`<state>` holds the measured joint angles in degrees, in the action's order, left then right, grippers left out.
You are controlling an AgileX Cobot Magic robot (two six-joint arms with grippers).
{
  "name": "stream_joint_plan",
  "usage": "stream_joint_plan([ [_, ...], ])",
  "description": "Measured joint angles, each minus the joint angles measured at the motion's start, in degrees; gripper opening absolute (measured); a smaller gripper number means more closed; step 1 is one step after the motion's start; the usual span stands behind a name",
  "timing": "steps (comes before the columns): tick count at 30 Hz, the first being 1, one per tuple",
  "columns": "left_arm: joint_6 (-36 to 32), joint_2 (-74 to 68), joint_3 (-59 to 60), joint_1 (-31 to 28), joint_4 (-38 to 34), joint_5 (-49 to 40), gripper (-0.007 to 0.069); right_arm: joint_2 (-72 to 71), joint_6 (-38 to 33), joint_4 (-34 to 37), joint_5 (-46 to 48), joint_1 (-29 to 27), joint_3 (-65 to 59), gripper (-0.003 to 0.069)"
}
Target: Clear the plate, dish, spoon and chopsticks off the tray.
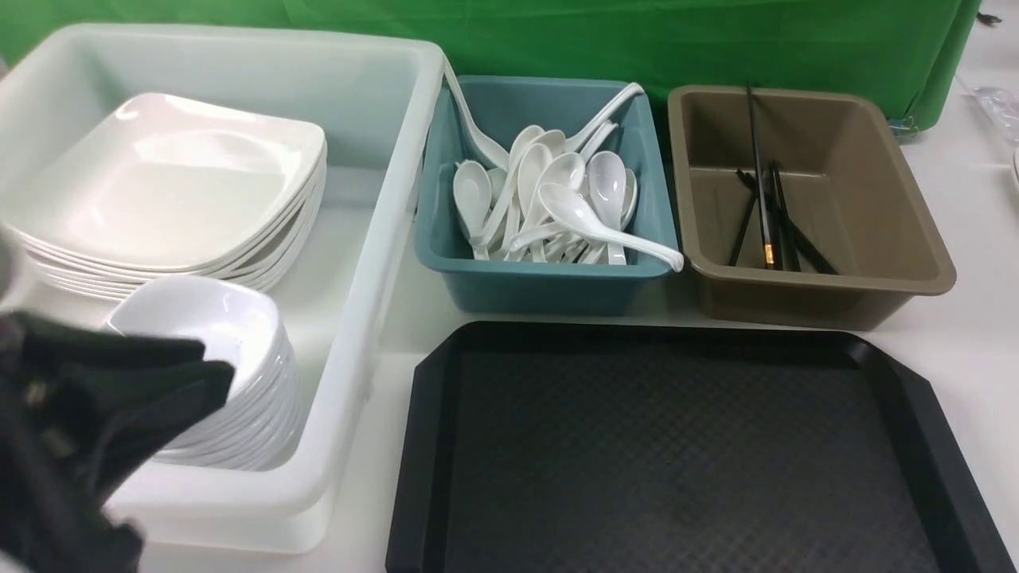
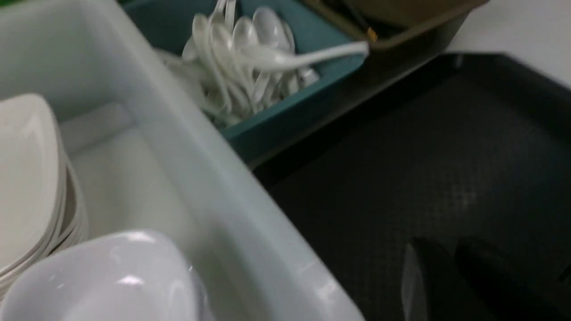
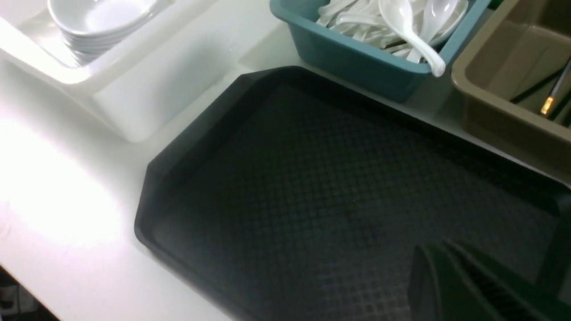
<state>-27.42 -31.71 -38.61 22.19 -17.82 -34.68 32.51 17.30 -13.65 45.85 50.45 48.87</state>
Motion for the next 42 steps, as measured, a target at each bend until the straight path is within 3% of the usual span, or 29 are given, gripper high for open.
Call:
stream_joint_plan([
  [6, -8.4, 10.5, 13.1, 0.0, -13.8, 19.8, 0.001, 0.0, 1.5, 0.0, 0.0, 0.0, 0.0, 0.0022],
  [11, -9.5, 11.8, 17.3, 0.0, -11.2, 27.1, 0.0012, 0.0, 1.6, 0.0, -0.2, 0.0, 0.0, 0.0033],
  [22, -9.8, 11.9, 19.1, 0.0, -3.4, 25.4, 0.0013, -0.1, 1.7, 0.1, -0.7, -0.4, -0.5, 0.0041],
  [24, -9.9, 11.9, 19.2, 0.0, -3.1, 24.4, 0.0013, -0.4, 1.7, 0.4, -1.1, -3.7, -1.6, 0.005],
  [28, -9.9, 11.9, 19.2, 0.0, -2.9, 24.1, 0.0013, -3.0, 1.0, 1.4, -2.1, -16.3, -5.4, 0.0038],
  [30, -9.9, 11.9, 19.2, 0.0, -2.9, 24.1, 0.0013, -6.3, -5.3, 4.7, -4.7, -24.1, -9.7, 0.0019],
  [33, -9.9, 11.9, 19.2, 0.0, -2.9, 24.1, 0.0013, -13.6, -21.7, 12.9, -13.8, -35.2, -20.0, 0.0015],
  [36, -9.9, 11.9, 19.2, 0.0, -2.6, 24.1, 0.0013, -20.9, -30.5, 18.9, -22.2, -42.1, -30.7, 0.0015],
  [42, -9.9, 11.9, 19.2, 0.0, -2.3, 24.1, 0.0017, -30.9, -31.7, 21.9, -30.6, -46.2, -47.9, 0.0015],
])
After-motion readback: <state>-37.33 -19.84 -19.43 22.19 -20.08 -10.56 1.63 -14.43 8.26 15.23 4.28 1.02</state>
